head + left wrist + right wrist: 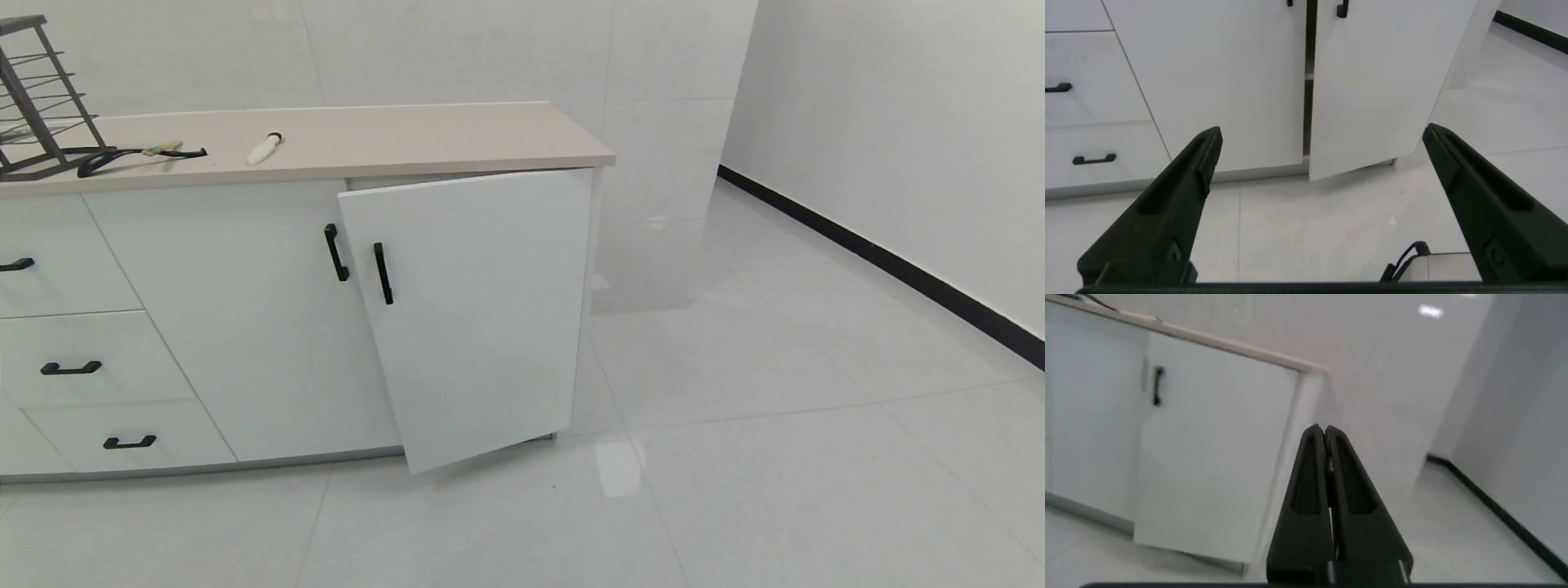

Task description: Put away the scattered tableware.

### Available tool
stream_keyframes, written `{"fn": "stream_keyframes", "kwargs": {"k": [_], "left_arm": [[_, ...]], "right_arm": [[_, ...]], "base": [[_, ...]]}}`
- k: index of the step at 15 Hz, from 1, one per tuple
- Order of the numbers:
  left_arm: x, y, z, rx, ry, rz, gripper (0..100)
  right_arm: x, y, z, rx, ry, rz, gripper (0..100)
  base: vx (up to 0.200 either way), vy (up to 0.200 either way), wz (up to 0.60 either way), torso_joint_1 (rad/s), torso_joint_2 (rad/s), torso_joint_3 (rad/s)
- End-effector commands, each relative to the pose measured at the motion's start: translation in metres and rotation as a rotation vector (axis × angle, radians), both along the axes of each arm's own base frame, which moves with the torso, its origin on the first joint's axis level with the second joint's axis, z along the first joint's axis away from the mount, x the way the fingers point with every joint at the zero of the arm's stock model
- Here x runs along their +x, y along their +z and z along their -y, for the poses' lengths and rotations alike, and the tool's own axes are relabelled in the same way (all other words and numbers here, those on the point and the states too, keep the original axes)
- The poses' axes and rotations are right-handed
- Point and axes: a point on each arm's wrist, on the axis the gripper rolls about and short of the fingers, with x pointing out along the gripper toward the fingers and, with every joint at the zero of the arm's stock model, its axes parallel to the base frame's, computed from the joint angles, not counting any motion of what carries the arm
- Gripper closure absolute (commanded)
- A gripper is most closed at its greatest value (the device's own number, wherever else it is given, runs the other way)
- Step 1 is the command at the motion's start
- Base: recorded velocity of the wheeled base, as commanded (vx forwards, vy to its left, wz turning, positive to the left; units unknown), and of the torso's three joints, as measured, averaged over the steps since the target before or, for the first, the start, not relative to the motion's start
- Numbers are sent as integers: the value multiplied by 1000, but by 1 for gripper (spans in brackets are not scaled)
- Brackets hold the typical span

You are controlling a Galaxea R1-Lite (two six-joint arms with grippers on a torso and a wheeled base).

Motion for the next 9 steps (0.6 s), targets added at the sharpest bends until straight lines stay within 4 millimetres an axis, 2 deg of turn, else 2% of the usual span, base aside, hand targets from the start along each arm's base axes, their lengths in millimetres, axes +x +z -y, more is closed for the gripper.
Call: {"fn": "stream_keyframes", "kwargs": {"k": [1, 4, 9], "left_arm": [[0, 0, 0, -1, 1, -1, 0], [0, 0, 0, -1, 1, -1, 0], [0, 0, 0, 2, 1, 0, 0]], "right_arm": [[-2, -17, 2, 38, -67, -104, 100], [0, -30, 2, 51, -84, -242, 100], [0, -36, 5, 116, -220, -307, 100]], "base": [[0, 0, 0, 0, 0, 0], [0, 0, 0, 0, 0, 0], [0, 0, 0, 0, 0, 0]]}}
